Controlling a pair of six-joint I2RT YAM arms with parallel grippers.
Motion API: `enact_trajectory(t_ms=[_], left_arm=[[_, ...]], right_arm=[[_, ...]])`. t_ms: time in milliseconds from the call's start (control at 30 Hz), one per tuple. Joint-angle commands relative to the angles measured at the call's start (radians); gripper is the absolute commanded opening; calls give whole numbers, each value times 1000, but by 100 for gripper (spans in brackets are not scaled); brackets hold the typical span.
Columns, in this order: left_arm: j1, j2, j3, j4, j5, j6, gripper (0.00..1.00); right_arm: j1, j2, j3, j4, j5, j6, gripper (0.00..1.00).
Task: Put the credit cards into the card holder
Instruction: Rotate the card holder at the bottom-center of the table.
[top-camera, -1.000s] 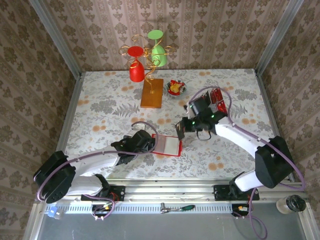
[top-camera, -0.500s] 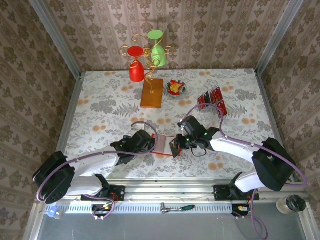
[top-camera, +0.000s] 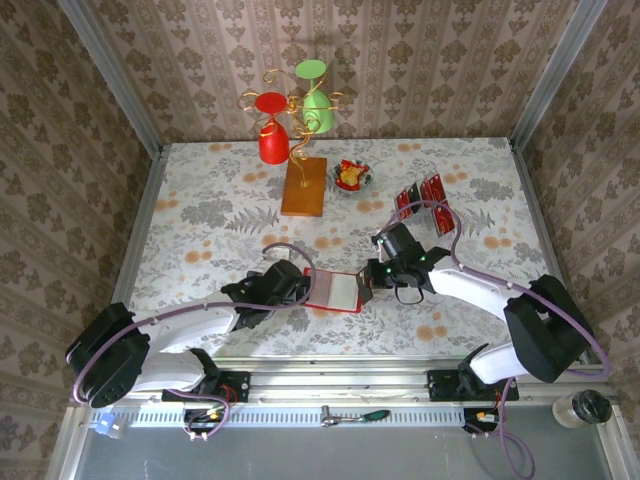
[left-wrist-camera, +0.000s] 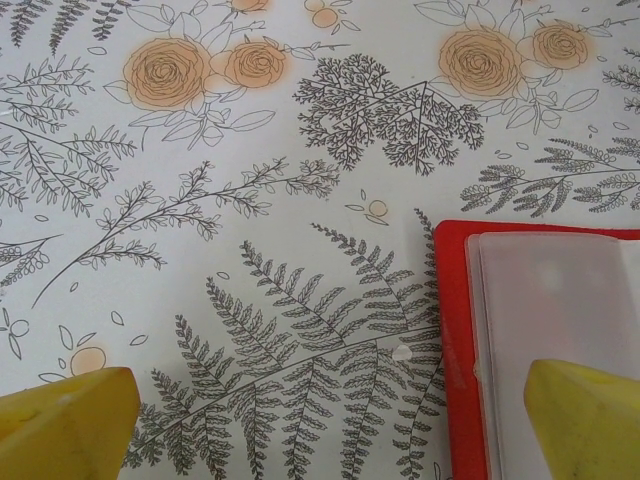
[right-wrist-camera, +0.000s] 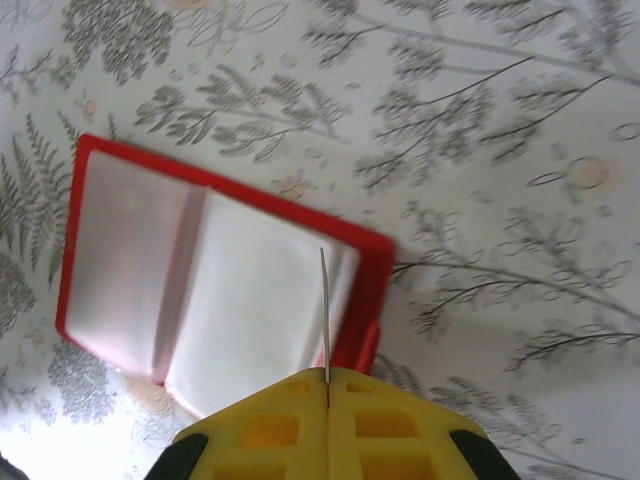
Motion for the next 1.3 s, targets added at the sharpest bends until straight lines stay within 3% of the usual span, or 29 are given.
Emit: enact_trajectory(t_ms=[0, 433, 833, 1267], left_arm=[[-7, -13, 19, 1, 6, -7, 100], [-24, 94, 107, 23, 31, 74, 100], [-28, 207, 141, 8, 21, 185, 100], [-31, 216, 77, -27, -29, 103, 100]], right_arm=[[-26, -5, 11, -42, -32, -60, 0], [-57, -11, 28, -54, -51, -84, 0], [-40, -114, -16, 88, -177, 80, 0], [32, -81, -82, 264, -189, 195, 0]])
